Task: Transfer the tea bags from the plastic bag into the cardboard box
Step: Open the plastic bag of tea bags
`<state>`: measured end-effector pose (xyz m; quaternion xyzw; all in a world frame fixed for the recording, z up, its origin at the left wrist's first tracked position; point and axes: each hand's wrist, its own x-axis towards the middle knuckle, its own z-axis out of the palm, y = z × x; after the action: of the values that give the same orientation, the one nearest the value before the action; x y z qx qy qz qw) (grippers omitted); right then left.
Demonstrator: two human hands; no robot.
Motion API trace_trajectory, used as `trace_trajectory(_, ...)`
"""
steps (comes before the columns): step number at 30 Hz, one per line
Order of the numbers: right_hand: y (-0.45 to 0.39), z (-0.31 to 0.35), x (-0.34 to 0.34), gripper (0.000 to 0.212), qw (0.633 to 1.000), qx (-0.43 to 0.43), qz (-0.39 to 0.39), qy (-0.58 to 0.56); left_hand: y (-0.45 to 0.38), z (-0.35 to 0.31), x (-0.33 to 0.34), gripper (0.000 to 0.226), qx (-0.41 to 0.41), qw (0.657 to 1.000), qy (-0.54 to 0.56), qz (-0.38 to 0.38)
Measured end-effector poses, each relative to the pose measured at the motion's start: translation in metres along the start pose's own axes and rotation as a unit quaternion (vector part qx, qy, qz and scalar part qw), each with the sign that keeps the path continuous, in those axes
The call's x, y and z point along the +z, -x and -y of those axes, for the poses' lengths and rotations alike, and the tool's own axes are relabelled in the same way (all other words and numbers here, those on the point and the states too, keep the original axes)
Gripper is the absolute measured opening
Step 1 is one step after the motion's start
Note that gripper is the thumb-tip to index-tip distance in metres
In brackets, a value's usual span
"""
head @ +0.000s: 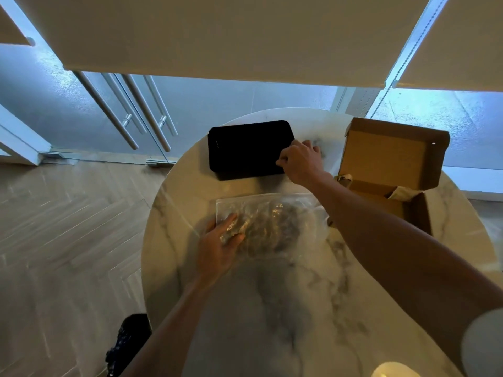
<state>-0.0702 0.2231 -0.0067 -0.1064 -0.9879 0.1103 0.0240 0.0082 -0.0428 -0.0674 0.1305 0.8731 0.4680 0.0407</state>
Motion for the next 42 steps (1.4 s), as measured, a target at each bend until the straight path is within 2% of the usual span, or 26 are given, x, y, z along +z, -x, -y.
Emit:
trace_trajectory(2,0.005,-0.001,-0.008,0.026,0.998,0.009,-0.014,-0.064,0.0,0.002,-0.001,0.05,0.005,1.0,-0.002,0.002)
trace_trajectory(5,0.032,-0.011,-0.027,0.029,0.976,0.046,-0.078,-0.199,-0.003,0.007,-0.003,0.051,0.011,1.0,-0.015,0.015)
trace_trajectory(7,0.065,-0.033,-0.038,0.027,0.966,0.071,-0.087,-0.235,-0.007,0.007,-0.005,0.049,0.017,0.999,-0.025,0.03)
trace_trajectory(13,0.163,-0.092,-0.044,0.011,0.974,0.087,-0.017,-0.208,-0.023,0.007,-0.001,0.049,0.057,0.997,-0.036,0.024)
trace_trajectory(15,0.178,-0.101,-0.034,0.02,0.971,0.076,0.026,-0.227,-0.028,0.01,0.003,0.051,0.077,0.995,-0.057,0.008)
trace_trajectory(17,0.185,-0.112,-0.017,0.034,0.978,0.078,0.053,-0.184,-0.03,0.011,0.007,0.053,0.084,0.994,-0.068,-0.016)
trace_trajectory(19,0.188,-0.122,0.0,0.034,0.988,0.066,0.03,-0.14,-0.033,0.012,0.011,0.051,0.098,0.992,-0.061,-0.043)
trace_trajectory(23,0.191,-0.124,0.017,0.023,0.991,0.019,-0.033,-0.129,-0.04,0.014,0.015,0.051,0.142,0.983,-0.073,-0.089)
trace_trajectory(27,0.195,-0.121,0.019,0.019,0.994,0.006,-0.063,-0.09,-0.04,0.015,0.019,0.055,0.161,0.975,-0.071,-0.133)
trace_trajectory(34,0.199,-0.115,0.022,0.02,0.992,0.045,-0.072,-0.098,-0.022,0.023,0.018,0.054,0.257,0.944,-0.114,-0.174)
trace_trajectory(38,0.204,-0.112,0.021,0.018,0.992,0.049,-0.077,-0.084,-0.009,0.014,0.014,0.048,0.3,0.934,-0.055,-0.186)
trace_trajectory(42,0.209,-0.105,0.02,0.026,0.992,0.055,-0.077,-0.08,-0.003,0.003,0.008,0.027,0.256,0.942,0.124,-0.179)
